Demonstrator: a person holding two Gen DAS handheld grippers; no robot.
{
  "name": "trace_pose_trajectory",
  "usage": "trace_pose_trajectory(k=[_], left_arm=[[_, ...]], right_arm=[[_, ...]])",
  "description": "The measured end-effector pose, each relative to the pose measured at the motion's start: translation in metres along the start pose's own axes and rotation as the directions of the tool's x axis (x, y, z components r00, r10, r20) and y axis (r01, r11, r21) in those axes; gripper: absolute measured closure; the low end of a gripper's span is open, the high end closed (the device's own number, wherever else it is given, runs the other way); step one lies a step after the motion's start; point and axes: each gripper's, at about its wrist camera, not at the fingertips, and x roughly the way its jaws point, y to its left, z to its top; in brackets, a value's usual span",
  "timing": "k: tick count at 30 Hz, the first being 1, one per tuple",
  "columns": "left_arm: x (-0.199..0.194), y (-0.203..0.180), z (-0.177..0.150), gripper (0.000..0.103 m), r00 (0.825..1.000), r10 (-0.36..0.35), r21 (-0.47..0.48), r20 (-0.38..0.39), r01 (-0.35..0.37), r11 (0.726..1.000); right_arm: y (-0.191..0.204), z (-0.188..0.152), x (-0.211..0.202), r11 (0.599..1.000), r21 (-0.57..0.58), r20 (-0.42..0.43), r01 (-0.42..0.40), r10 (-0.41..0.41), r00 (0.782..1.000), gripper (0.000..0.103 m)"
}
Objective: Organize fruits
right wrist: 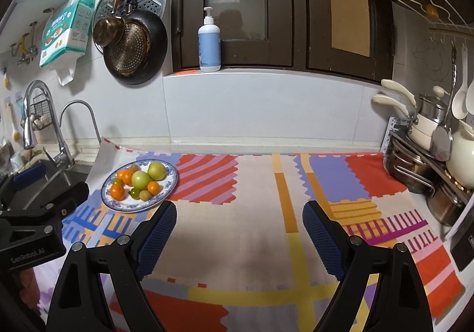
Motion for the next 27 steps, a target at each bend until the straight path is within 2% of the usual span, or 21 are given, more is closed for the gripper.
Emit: trace_pose_trajectory(k=[27], left_arm=[[0.0035,-0.0018,0.0026,0.0,1.0,-0.02,0.003,-0.009,0.02,1.0]], right_arm=[[-0.0028,-0.0014,0.0024,1.0,0.011,-0.015,-0.012,0.012,1.0,0.015]])
